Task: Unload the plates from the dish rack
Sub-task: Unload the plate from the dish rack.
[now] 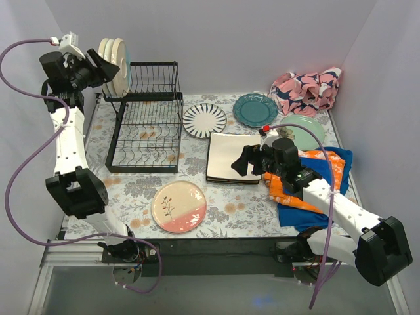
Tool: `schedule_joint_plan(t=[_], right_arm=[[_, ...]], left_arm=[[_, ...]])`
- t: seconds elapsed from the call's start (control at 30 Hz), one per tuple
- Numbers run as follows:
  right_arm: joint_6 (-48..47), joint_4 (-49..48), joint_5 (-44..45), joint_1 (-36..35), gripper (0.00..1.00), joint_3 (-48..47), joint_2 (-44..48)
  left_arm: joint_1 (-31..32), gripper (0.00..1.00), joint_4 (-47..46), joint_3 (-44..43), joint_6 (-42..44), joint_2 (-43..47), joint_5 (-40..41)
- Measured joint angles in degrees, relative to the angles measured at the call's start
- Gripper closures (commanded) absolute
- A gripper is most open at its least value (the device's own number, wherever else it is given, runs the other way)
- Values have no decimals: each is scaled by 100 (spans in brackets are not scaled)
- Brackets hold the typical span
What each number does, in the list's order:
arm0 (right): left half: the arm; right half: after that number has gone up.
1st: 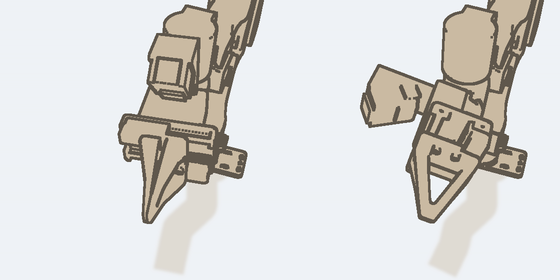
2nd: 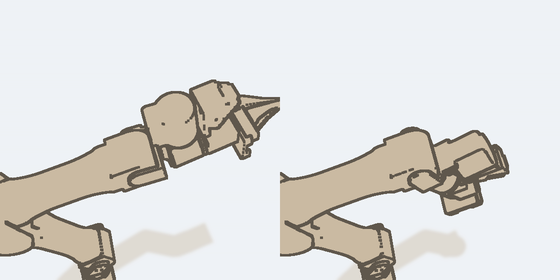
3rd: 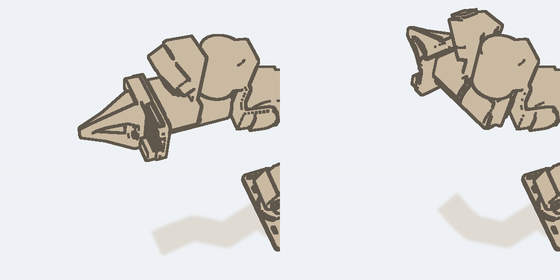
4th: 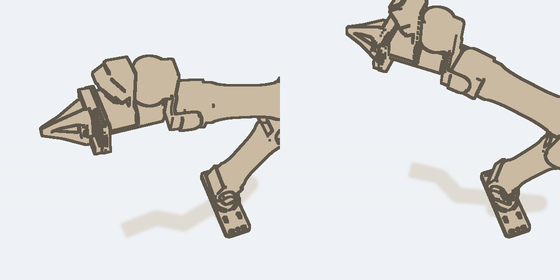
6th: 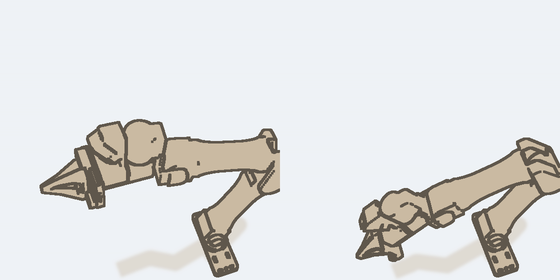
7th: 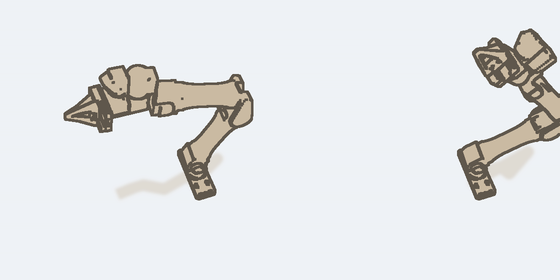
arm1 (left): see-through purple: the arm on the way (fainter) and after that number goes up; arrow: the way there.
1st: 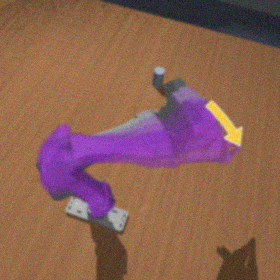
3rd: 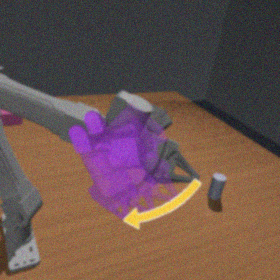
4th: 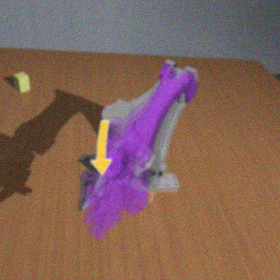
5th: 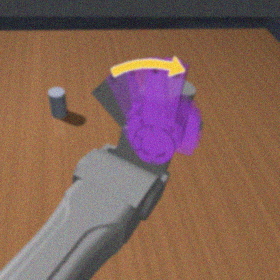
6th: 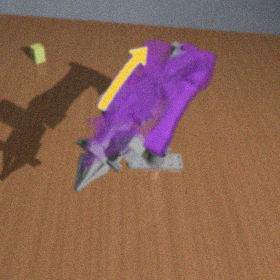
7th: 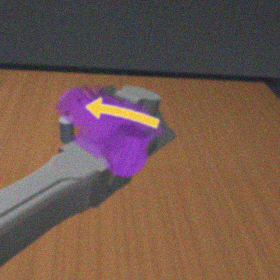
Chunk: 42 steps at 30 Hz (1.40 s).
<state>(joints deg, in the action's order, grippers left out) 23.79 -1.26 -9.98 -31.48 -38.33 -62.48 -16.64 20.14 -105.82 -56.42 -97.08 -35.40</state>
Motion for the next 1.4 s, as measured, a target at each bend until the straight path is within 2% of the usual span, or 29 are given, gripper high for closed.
schedule_joint_plan(t=[0.37,1.13,1.4], right_arm=[[-7,-17,17,-15,5,0,-160],[-26,-20,83,-90,5,-4,-348],[-28,-20,85,-118,5,-4,-369]], left_arm=[[87,50,-420,227,37,-260,-105],[662,66,-634,229,892,-308,1300],[903,67,-702,229,1300,-374,1921]])
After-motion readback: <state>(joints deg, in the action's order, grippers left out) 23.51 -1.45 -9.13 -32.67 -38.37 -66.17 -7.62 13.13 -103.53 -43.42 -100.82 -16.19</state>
